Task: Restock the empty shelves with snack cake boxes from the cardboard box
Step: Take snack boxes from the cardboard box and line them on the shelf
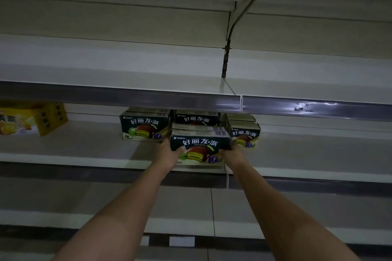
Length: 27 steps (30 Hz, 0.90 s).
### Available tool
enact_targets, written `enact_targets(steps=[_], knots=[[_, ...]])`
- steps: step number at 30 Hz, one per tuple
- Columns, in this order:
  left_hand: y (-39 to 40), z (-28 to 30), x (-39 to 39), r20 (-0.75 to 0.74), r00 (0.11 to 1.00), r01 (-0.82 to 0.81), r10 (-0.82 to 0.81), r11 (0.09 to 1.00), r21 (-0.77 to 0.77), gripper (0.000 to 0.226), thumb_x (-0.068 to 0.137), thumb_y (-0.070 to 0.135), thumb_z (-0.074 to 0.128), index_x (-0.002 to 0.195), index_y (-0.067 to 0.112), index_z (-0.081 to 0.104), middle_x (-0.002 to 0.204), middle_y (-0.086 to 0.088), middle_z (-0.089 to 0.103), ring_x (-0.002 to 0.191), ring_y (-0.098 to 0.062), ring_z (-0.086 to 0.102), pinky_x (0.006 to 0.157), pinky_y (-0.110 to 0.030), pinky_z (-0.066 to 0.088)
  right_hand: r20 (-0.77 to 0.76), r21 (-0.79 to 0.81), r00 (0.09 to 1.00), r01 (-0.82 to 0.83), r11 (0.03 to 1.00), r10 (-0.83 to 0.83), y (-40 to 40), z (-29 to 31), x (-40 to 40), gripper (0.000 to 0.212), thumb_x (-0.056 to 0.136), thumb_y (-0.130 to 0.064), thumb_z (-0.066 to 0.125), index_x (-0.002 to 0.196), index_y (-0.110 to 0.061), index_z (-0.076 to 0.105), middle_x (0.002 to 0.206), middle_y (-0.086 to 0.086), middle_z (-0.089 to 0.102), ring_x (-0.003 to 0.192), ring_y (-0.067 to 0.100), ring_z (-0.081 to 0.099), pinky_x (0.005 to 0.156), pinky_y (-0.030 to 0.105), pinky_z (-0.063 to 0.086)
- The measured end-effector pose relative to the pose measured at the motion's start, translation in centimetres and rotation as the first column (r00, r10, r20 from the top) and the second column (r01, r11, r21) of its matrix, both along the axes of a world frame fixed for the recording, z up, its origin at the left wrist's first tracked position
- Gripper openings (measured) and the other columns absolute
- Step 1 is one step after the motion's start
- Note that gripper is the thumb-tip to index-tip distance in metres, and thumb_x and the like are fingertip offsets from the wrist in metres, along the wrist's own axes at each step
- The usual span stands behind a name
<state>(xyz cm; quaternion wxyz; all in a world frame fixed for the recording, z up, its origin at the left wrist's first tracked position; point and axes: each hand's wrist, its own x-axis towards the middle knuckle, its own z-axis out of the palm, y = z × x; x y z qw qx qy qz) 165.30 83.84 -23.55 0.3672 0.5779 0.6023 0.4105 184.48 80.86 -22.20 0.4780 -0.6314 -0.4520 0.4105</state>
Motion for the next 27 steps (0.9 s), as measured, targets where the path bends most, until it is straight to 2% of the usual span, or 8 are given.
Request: enact_targets(steps=[3,5,8,11,15,21,25,27], knots=[[1.7,-0.6,-0.5,-0.276,0.96,-0.038,0.05,0.998,0.05,0.052,0.091,0.038,0.06,0.134,0.012,0.045,0.123,-0.012,0.061,0.111,-0.032,0.058,0.089,-0.039,0.05,0.078,0.017,0.996,0.034,0.999,-0.036,1.9,-0.8,-0.4,0.04,0.093,0.001,0.051,0.13,-0.016,0.054,0.123,0.006,0.06,0.102,0.017,0.052,0.084,0.028,0.041],[2.9,-0.8,-0.7,-0.389,0.92,-0.034,0.049,0.998,0.045,0.06,0.093,0.043,0.055,0.142,0.014,0.036,0.13,-0.014,0.057,0.115,-0.033,0.056,0.086,-0.036,0.049,0.111,0.028,0.992,0.051,0.998,-0.054,3.1,-1.1,-0.4,0.039,0.093,-0.002,0.052,0.129,-0.019,0.055,0.117,0.003,0.061,0.099,0.016,0.052,0.086,0.029,0.043],[4.8,-1.1,-0.5,-0.333,0.943,-0.016,0.021,1.0,0.019,0.065,0.094,0.039,0.055,0.149,0.02,0.026,0.143,-0.013,0.046,0.124,-0.034,0.049,0.091,-0.037,0.044,0.181,0.045,0.981,0.067,0.997,-0.074,5.1,-1.8,-0.7,0.037,0.092,-0.003,0.054,0.126,-0.017,0.057,0.118,0.007,0.063,0.106,0.023,0.057,0.093,0.036,0.046],[6.3,-1.4,-0.1,-0.25,0.968,-0.007,0.019,0.999,0.049,0.063,0.091,0.03,0.061,0.147,0.021,0.032,0.141,-0.011,0.049,0.125,-0.032,0.05,0.098,-0.041,0.045,0.184,0.068,0.978,0.092,0.993,-0.103,7.5,-2.8,-0.8,0.034,0.09,-0.004,0.056,0.122,-0.016,0.058,0.119,0.013,0.064,0.109,0.034,0.06,0.094,0.05,0.049],[8.0,-1.9,0.2,-0.213,0.977,0.005,0.015,0.995,0.096,0.065,0.087,0.013,0.064,0.145,0.02,0.036,0.137,-0.01,0.053,0.121,-0.03,0.053,0.101,-0.042,0.046,0.187,0.08,0.968,0.154,0.985,-0.167,9.6,-3.6,-0.9,0.031,0.091,-0.01,0.056,0.121,-0.014,0.058,0.114,0.014,0.065,0.104,0.033,0.063,0.09,0.049,0.052],[9.5,-2.5,1.5,-0.17,0.984,-0.041,0.057,0.994,0.098,0.068,0.088,0.005,0.058,0.148,0.017,0.029,0.142,-0.015,0.045,0.121,-0.035,0.052,0.097,-0.038,0.046,0.145,0.08,0.973,0.167,0.983,-0.177,11.8,-3.9,-1.7,0.038,0.092,-0.012,0.056,0.13,-0.015,0.051,0.122,0.015,0.061,0.11,0.036,0.059,0.094,0.054,0.049],[10.0,-2.9,2.2,-0.122,0.988,-0.082,0.09,0.995,0.064,0.072,0.083,0.005,0.059,0.147,0.016,0.029,0.139,-0.015,0.047,0.12,-0.035,0.052,0.094,-0.04,0.048,0.107,0.086,0.978,0.17,0.982,-0.179,12.5,-3.9,-2.0,0.054,0.088,-0.009,0.063,0.137,-0.011,0.042,0.129,0.015,0.058,0.118,0.034,0.054,0.101,0.051,0.044],[9.9,-2.9,2.5,-0.029,0.995,-0.092,0.093,0.995,0.031,0.077,0.081,0.004,0.062,0.148,0.017,0.026,0.141,-0.013,0.046,0.122,-0.034,0.051,0.097,-0.039,0.047,0.059,0.085,0.979,0.192,0.978,-0.198,12.8,-4.0,-2.2,0.062,0.083,-0.007,0.066,0.139,-0.009,0.038,0.133,0.012,0.055,0.123,0.032,0.05,0.106,0.049,0.041]])
